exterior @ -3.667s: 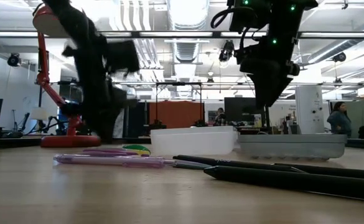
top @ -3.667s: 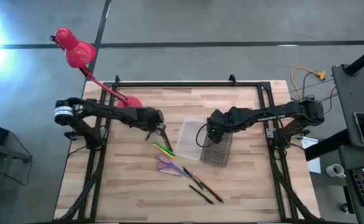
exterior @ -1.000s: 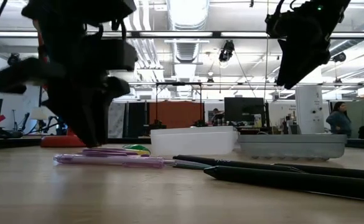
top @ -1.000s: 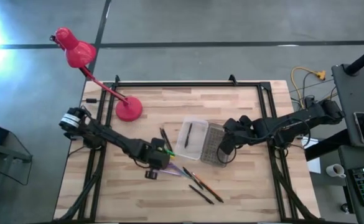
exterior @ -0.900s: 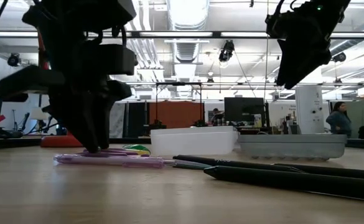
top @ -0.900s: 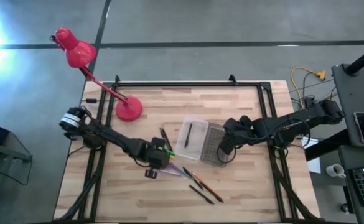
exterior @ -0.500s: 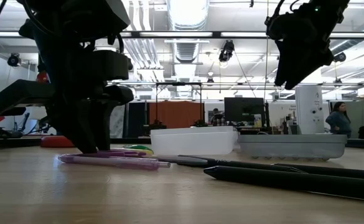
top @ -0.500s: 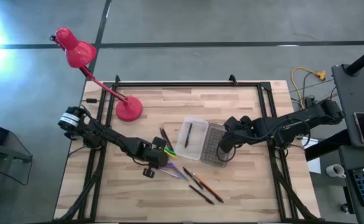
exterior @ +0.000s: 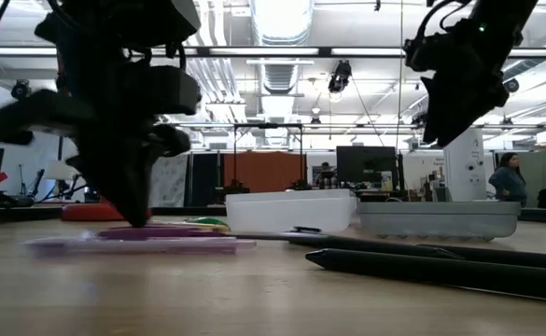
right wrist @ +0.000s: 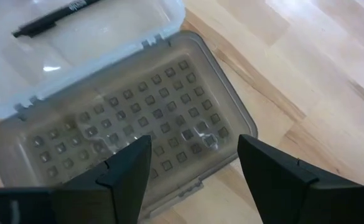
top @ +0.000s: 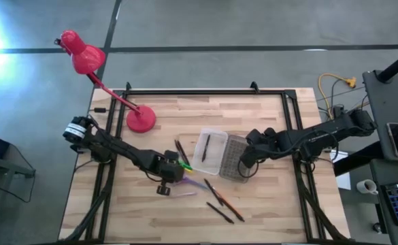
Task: Pick & place school supplies into a supply box
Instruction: Put the purple scissors into the supply box
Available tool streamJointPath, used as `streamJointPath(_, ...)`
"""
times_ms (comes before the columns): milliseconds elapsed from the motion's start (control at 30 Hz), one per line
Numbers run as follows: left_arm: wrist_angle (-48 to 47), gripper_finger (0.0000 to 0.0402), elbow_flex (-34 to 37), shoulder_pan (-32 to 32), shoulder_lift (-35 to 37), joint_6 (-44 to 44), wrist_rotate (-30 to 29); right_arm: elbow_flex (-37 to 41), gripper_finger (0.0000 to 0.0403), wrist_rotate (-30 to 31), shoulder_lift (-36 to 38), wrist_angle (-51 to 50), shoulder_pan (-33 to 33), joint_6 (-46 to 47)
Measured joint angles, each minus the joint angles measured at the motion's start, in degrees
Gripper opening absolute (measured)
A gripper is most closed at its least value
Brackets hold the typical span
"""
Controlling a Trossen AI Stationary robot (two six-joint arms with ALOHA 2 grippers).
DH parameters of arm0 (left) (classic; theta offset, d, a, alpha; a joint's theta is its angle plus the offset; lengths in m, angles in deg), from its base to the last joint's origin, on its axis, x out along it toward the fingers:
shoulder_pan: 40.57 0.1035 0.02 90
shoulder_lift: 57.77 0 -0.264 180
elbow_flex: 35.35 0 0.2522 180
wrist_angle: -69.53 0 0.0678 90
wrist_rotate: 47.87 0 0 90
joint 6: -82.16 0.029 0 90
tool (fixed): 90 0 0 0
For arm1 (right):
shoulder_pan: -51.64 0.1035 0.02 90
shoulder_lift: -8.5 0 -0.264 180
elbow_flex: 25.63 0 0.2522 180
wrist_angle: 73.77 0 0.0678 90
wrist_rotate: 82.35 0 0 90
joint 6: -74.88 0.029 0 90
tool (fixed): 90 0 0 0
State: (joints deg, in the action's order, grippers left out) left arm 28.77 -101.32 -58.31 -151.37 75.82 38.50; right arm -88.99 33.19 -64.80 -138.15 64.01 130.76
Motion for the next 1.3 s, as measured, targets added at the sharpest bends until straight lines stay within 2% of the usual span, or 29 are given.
streamJointPath(200, -1.7, 0.0003, -3.6, -0.2, 3.0, -4.0, -0.8, 1.5, 0.0233, 0.0, -0.1, 0.0, 0.0, -0.2)
streamJointPath(400, -2.0, 0.0004, -2.6, -0.7, 2.9, -5.9, -1.0, 1.5, 0.0233, 0.0, -0.1, 0.9, 0.0, -3.9)
streamJointPath(500, -2.6, 0.0028, -1.5, -0.6, 1.3, -8.3, -1.0, 1.6, 0.0233, 0.0, 0.0, 1.8, 0.0, -4.9)
streamJointPath(633, -1.7, 0.0085, -1.8, -0.5, -1.0, -10.4, -1.3, 1.8, 0.0233, 0.0, 0.0, 2.2, 0.0, -4.9)
streamJointPath(767, -0.2, 0.0136, -1.8, -0.6, -2.0, -8.2, -2.8, 2.3, 0.0233, 0.0, 0.0, 2.2, 0.0, -4.9)
streamJointPath(867, 0.5, 0.0154, -1.7, -0.6, -2.2, -5.5, -2.8, 2.8, 0.0233, 0.0, 0.0, 2.3, 0.0, -4.9)
streamJointPath(1300, 0.6, 0.0135, -4.2, -1.0, -1.3, -6.3, -2.2, 4.4, 0.0233, 0.0, 0.0, 2.6, 0.0, -2.0)
